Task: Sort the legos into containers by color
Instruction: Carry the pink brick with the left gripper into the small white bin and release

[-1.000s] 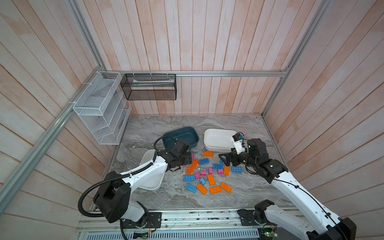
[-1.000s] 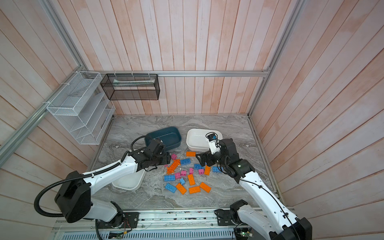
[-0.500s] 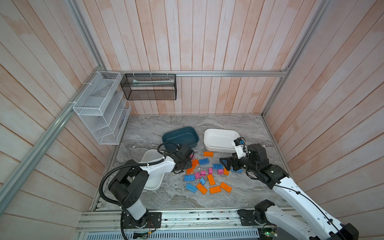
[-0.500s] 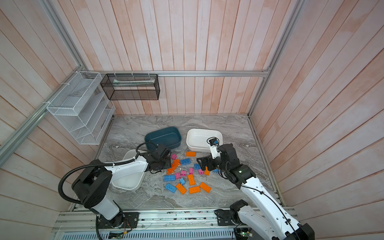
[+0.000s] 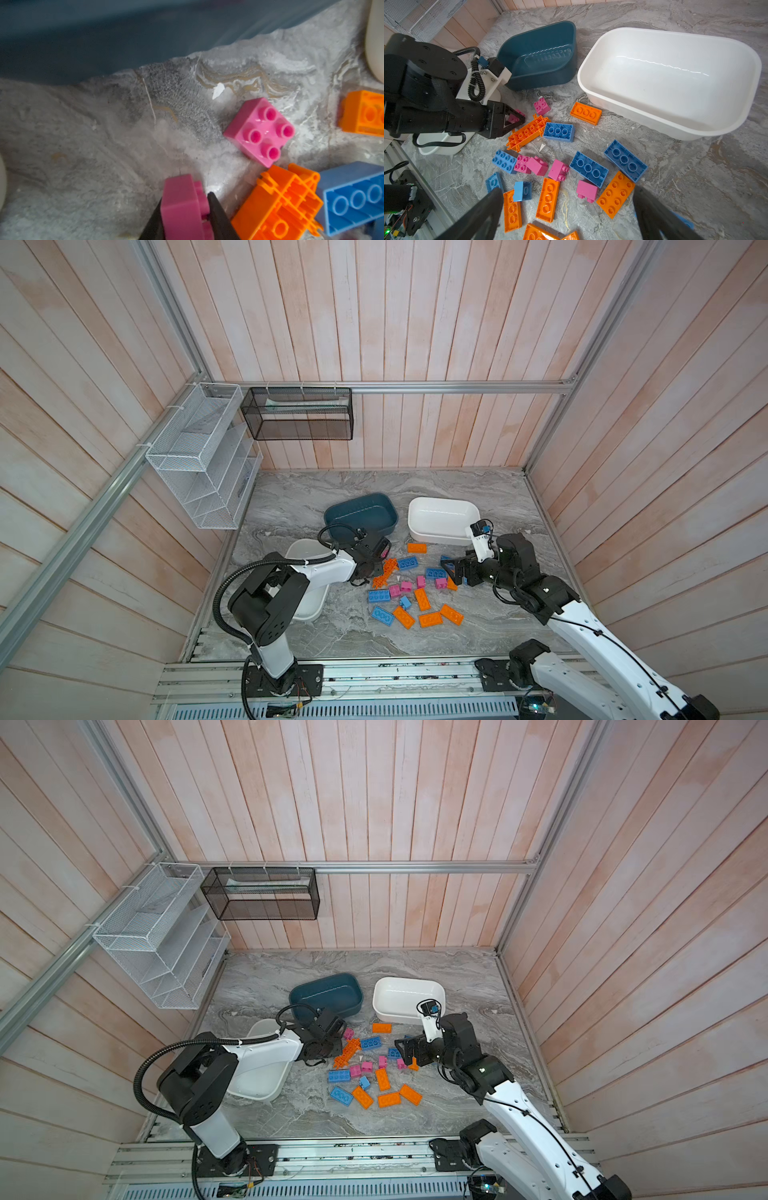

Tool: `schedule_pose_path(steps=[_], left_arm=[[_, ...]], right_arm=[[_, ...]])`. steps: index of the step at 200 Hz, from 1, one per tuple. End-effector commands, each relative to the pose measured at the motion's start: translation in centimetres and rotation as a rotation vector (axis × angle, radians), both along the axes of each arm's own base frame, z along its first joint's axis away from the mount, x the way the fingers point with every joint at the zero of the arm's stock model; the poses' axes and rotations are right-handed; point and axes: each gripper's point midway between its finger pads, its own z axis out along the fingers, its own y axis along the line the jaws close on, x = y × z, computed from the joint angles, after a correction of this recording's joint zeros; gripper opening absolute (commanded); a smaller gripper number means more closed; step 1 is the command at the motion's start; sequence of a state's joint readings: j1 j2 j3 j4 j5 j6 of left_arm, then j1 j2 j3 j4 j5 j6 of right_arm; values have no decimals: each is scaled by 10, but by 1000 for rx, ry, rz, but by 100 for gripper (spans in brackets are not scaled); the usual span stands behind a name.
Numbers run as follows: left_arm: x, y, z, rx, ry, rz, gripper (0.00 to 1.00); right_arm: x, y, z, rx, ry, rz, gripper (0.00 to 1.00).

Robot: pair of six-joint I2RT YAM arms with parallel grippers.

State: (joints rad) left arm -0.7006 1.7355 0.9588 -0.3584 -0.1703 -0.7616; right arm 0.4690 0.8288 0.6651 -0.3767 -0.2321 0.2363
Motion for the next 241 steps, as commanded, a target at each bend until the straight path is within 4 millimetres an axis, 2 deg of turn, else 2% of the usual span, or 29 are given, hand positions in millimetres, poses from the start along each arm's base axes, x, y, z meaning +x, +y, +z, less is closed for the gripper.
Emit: schedule_pose_path(steps=[1, 25, 56, 84, 107, 126, 142, 158, 186, 241], left_arm=[[6, 4, 4, 25, -16, 6, 19], [8, 3, 27, 11, -43, -12, 16], [7, 3, 83, -6, -100, -63, 17], [-3, 36, 132, 16, -136, -53, 17], [-14, 80, 150, 40, -144, 13, 17], [-23, 118, 149, 44, -131, 85, 17], [-27, 141, 147, 34, -129, 135, 17], [-29, 159, 133, 20, -108, 180, 17], [-22, 179, 103, -27, -80, 253, 17], [2, 194, 61, -91, -53, 317, 18]], right_arm=[[-1, -1, -3, -1, -6, -10, 98], [0, -2, -1, 1, -15, -13, 98], [0, -1, 3, 3, -24, -6, 98], [0, 6, 11, 33, -37, 27, 98], [-1, 15, 18, 70, -39, 65, 98], [-2, 23, 24, 104, -38, 99, 98], [-3, 29, 28, 121, -39, 127, 98], [-4, 34, 28, 119, -33, 145, 98], [-5, 39, 24, 109, -22, 158, 98], [-9, 34, 14, 98, -10, 135, 98]])
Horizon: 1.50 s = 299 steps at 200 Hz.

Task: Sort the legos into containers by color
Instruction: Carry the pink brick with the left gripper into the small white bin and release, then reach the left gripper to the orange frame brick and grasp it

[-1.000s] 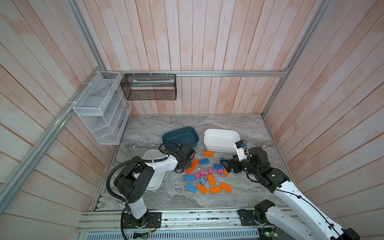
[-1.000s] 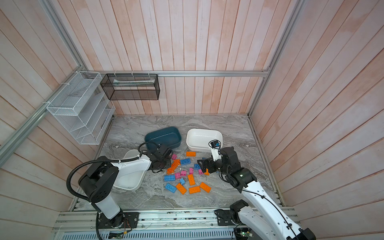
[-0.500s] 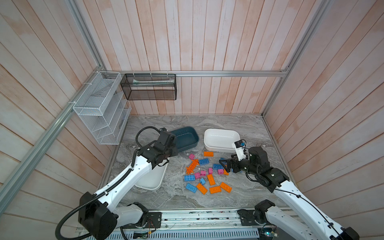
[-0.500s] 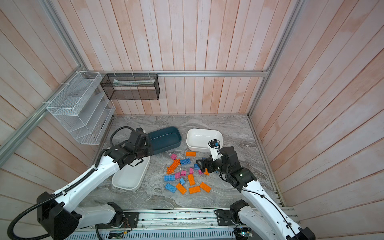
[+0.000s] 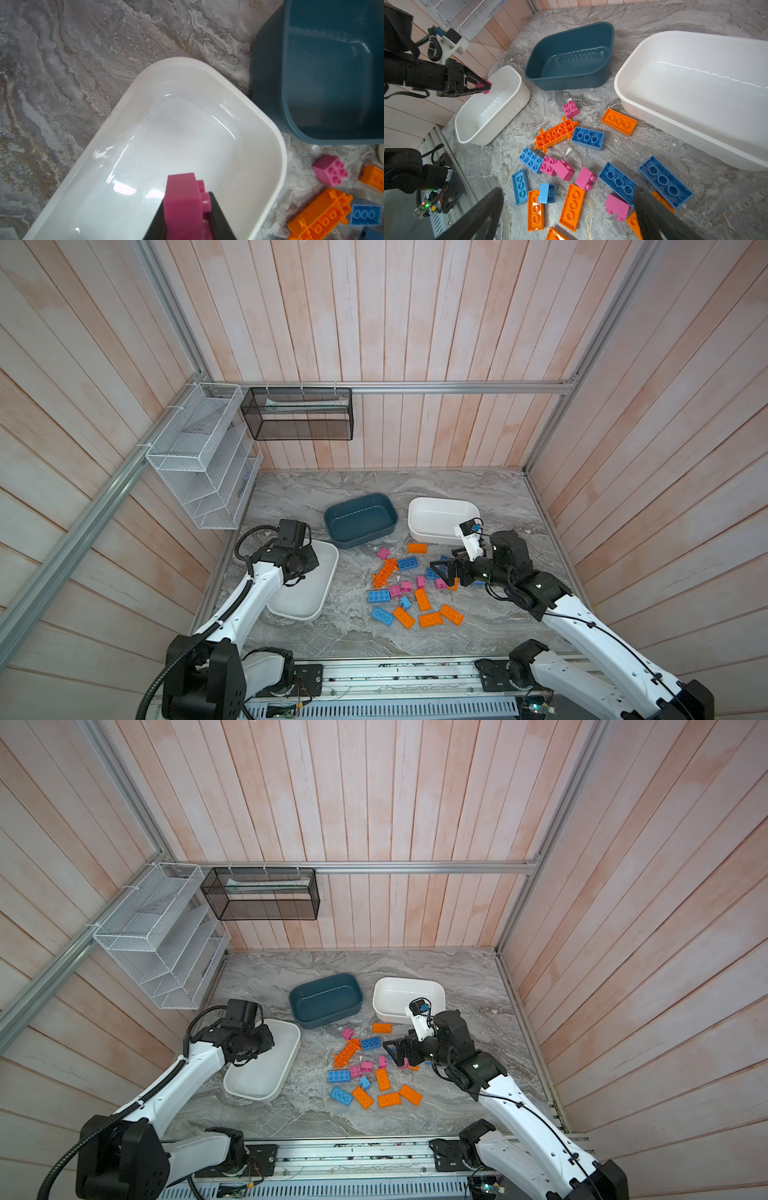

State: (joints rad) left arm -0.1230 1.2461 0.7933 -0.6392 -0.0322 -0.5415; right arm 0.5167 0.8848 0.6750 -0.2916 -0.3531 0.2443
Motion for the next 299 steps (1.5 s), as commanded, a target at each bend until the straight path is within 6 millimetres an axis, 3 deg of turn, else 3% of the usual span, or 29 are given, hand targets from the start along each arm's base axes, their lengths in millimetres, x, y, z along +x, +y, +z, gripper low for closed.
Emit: schedule_pose_path(steps=[1, 42, 64, 102, 141, 170, 206, 251, 299], left_arm=[[20, 0, -7, -54, -54, -3, 18], [19, 3, -29, -52, -7, 0, 25], [16, 3, -32, -57, 4, -1, 33], [6, 3, -9, -54, -13, -13, 50], [-4, -11, 38, -74, -74, -70, 57], [-14, -42, 65, -97, -91, -169, 64], [-34, -103, 82, -152, -90, -361, 72], [-55, -185, 59, -166, -85, -606, 75], [-35, -240, 29, -117, -134, -817, 76]], right_arm=[[-2, -1, 5, 15, -11, -10, 98], [-4, -5, -1, 9, -2, -28, 98], [-4, -6, -1, 5, 0, -32, 98], [-3, -8, 3, -15, -16, -36, 98], [0, -10, 8, -32, -39, -44, 98], [4, -11, 10, -43, -48, -48, 98], [7, -14, 12, -66, -63, -60, 98], [8, -20, 9, -85, -66, -77, 98], [5, -26, 2, -91, -61, -93, 98]])
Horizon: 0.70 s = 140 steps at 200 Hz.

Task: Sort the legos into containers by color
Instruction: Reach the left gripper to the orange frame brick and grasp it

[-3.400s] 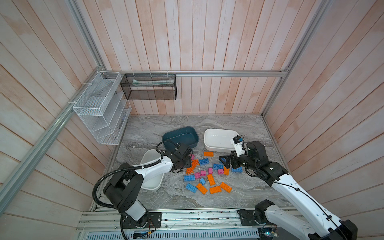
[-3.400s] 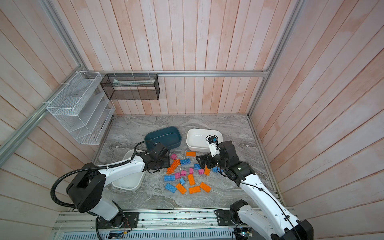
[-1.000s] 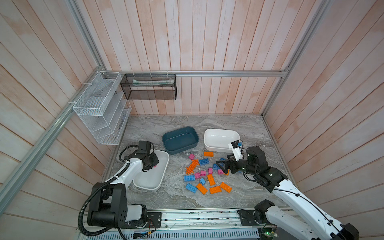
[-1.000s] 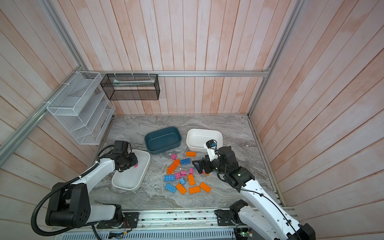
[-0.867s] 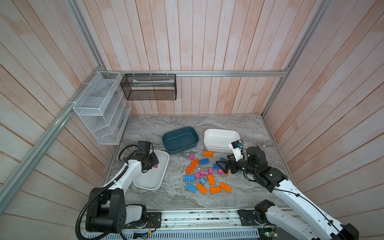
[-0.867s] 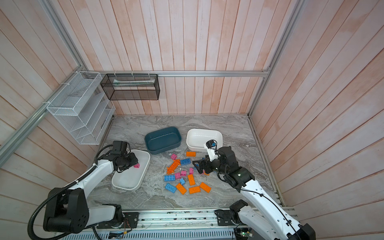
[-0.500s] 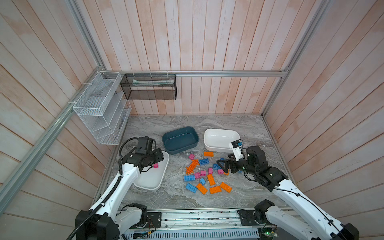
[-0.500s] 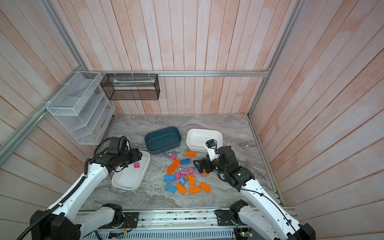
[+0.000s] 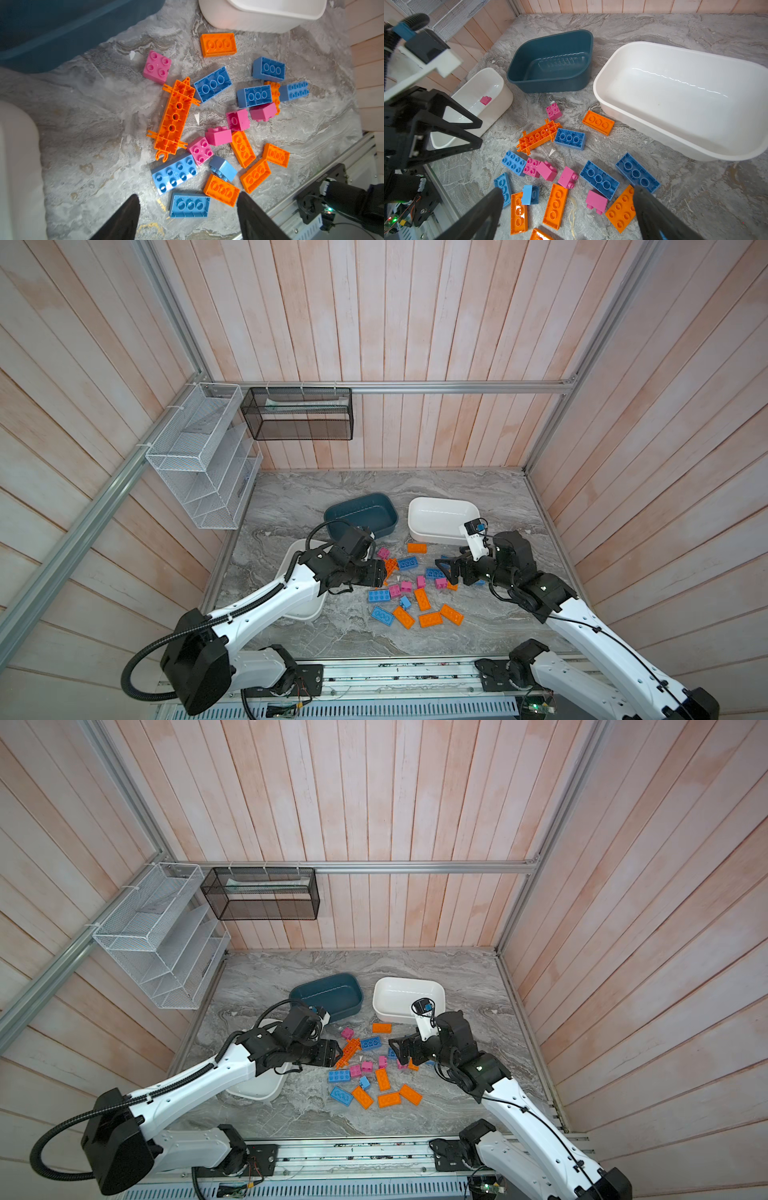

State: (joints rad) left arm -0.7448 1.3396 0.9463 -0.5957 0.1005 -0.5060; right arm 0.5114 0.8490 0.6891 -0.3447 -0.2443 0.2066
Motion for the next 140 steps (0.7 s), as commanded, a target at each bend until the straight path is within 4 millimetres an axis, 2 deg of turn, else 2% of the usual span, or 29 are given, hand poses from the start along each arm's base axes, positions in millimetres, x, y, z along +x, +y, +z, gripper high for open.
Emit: schedule_pose_path(steps=[1, 31, 78, 140], left_arm=[[19, -25, -7, -8, -87, -95, 75], [33, -38, -26, 42, -125, -175, 71], [48, -36, -59, 181, -142, -243, 67], [69, -35, -86, 301, -170, -243, 59]], right_arm=[[-2, -7, 0, -16, -11, -17, 98], [-3, -13, -2, -2, -19, -41, 98], [-1, -16, -8, 13, -10, -47, 98], [1, -19, -12, 20, -9, -47, 98]])
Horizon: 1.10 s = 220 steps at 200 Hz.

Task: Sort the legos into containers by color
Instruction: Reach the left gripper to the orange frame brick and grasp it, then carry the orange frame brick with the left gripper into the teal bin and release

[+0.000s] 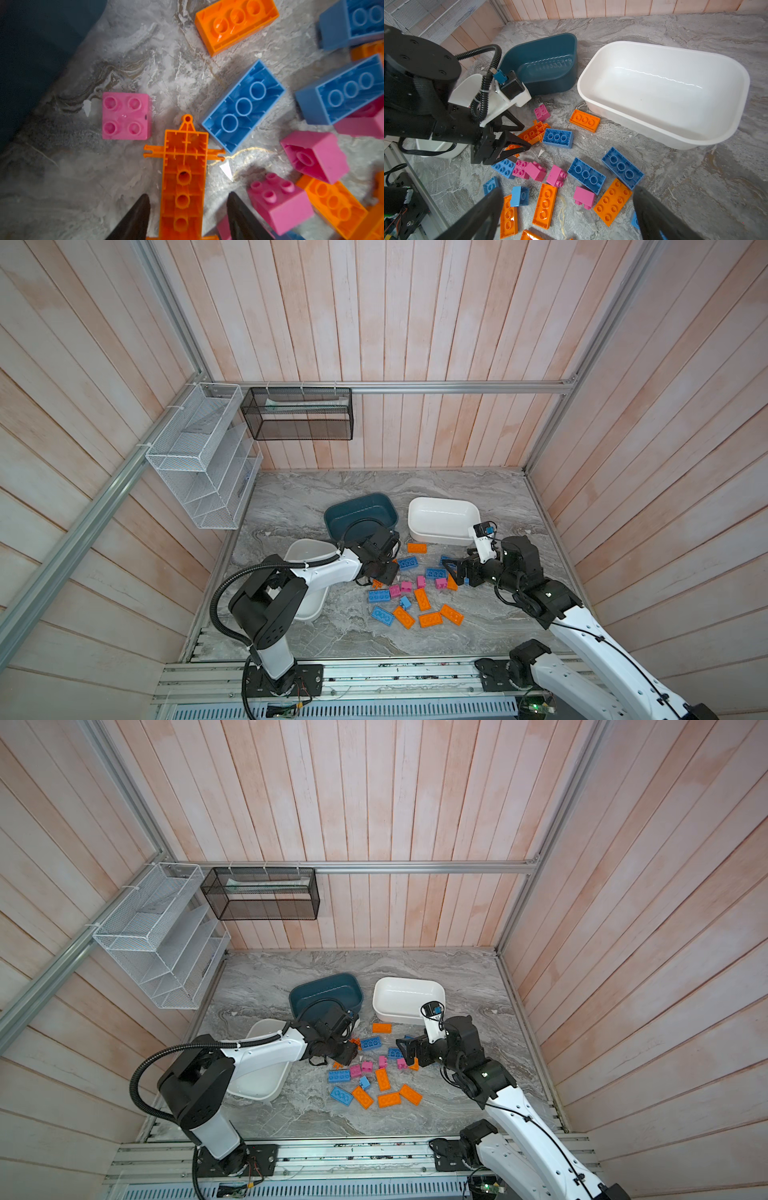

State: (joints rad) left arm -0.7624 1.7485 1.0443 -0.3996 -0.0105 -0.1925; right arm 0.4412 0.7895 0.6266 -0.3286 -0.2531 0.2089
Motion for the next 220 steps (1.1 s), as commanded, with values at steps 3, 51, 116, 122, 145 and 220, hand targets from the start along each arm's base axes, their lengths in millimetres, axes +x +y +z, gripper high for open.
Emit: schedule_pose_path(steps=[3, 51, 116, 122, 145, 220], left_arm=[[17, -3, -2, 46, -73, -16, 59], [16, -4, -17, 89, -62, -27, 41], [2, -3, 45, 41, -44, 0, 32], [0, -2, 55, 31, -40, -2, 32], [-6, -3, 95, -31, -31, -11, 31], [114, 67, 130, -11, -219, 219, 32]], right_arm=[[-1, 1, -4, 6, 0, 14, 98], [-2, -1, -5, 16, 0, 11, 98], [0, -5, 0, 23, -10, -3, 98], [1, -6, 0, 23, -12, -3, 98], [2, -6, 2, 23, -14, -3, 98], [7, 2, 12, 54, -29, 17, 98]])
